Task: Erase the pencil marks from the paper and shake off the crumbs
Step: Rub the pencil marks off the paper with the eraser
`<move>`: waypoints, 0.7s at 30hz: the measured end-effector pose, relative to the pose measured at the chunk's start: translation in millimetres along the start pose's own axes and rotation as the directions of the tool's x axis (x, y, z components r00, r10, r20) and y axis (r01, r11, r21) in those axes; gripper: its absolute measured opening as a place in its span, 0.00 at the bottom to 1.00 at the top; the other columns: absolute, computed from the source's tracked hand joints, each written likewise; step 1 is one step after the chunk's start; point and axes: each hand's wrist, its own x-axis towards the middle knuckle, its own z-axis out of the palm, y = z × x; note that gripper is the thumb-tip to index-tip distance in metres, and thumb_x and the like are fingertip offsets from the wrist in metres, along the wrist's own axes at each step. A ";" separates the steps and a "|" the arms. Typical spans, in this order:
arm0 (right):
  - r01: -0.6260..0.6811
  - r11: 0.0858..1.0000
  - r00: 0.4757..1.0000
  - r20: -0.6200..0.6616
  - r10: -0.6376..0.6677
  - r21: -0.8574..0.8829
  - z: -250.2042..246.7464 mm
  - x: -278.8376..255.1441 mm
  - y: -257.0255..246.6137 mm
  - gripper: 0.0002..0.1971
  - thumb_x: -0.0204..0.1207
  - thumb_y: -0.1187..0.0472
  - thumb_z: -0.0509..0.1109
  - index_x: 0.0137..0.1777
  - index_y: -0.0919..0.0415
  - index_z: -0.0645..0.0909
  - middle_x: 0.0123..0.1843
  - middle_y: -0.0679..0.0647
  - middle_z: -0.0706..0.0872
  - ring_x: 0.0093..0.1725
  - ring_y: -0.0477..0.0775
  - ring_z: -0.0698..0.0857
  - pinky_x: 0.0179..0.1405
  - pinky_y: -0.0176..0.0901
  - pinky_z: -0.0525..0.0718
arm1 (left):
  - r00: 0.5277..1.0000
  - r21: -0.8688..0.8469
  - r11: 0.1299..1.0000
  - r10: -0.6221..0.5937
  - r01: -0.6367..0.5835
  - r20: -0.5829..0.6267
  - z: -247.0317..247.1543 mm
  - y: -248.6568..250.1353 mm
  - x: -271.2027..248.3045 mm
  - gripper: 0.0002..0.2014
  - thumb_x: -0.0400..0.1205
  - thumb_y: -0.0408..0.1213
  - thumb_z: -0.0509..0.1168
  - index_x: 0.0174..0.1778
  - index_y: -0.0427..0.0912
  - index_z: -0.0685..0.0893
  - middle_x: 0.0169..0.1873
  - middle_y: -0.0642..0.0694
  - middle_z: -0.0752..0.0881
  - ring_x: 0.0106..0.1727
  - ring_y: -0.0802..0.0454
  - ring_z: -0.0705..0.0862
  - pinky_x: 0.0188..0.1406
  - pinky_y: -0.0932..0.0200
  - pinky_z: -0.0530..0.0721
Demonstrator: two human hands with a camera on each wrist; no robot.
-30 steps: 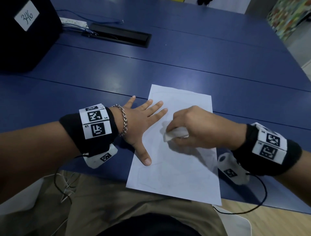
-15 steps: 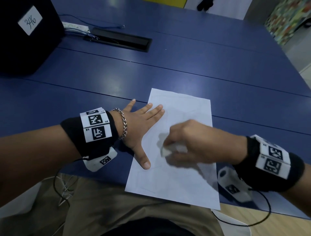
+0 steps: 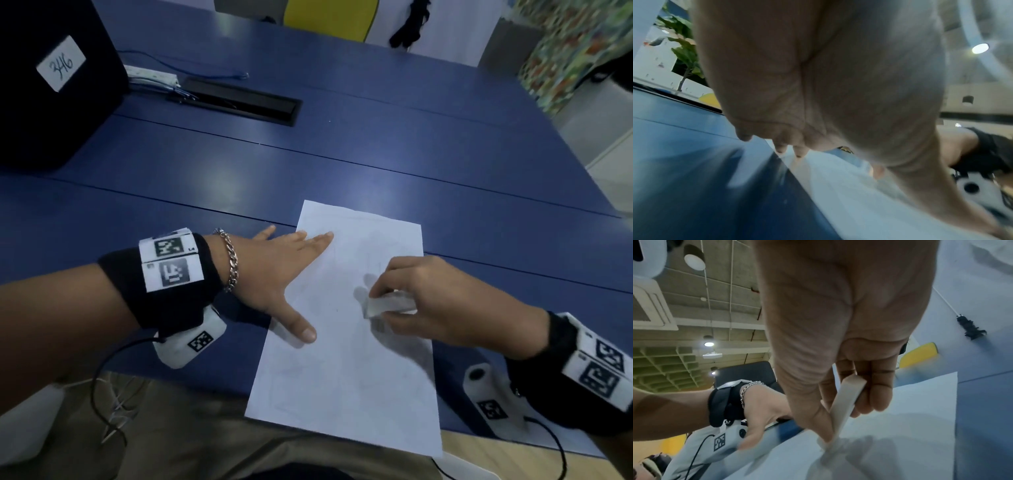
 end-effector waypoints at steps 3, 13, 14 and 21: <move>0.017 0.999 0.998 0.062 -0.019 0.030 0.1 -5.4 -1.6 0.14 0.74 0.42 0.74 0.58 0.41 0.86 0.53 0.35 0.83 0.53 0.40 0.83 0.50 0.35 0.83 | 0.988 -0.062 0.998 0.002 -0.012 -0.154 -8.4 1.5 3.7 0.69 0.68 0.83 0.67 0.93 0.53 0.34 0.84 0.50 0.66 0.80 0.44 0.65 0.84 0.39 0.66; 0.057 0.998 0.998 0.018 -0.058 0.012 -21.6 32.3 13.5 0.15 0.76 0.47 0.79 0.63 0.43 0.88 0.56 0.34 0.88 0.53 0.37 0.81 0.53 0.26 0.77 | 0.994 0.070 0.993 -0.093 0.096 -0.056 -5.3 -10.6 23.7 0.75 0.62 0.88 0.65 0.92 0.51 0.32 0.91 0.55 0.31 0.92 0.49 0.34 0.87 0.25 0.35; 0.068 0.998 0.998 -0.012 -0.068 0.012 -22.9 39.4 15.0 0.15 0.77 0.47 0.79 0.63 0.44 0.89 0.56 0.34 0.88 0.52 0.36 0.81 0.52 0.23 0.75 | 0.994 0.074 0.992 -0.100 0.104 -0.052 -5.6 -10.5 24.2 0.75 0.61 0.88 0.65 0.92 0.51 0.31 0.91 0.55 0.30 0.92 0.49 0.33 0.87 0.25 0.35; 0.107 0.994 0.992 -0.062 -0.107 -0.013 -16.2 82.2 7.4 0.12 0.76 0.51 0.77 0.59 0.48 0.91 0.51 0.41 0.89 0.49 0.45 0.85 0.52 0.41 0.83 | 0.988 0.064 0.986 -0.151 0.152 -0.021 -7.5 -11.9 30.5 0.80 0.55 0.90 0.66 0.90 0.54 0.26 0.90 0.57 0.27 0.91 0.48 0.28 0.84 0.20 0.33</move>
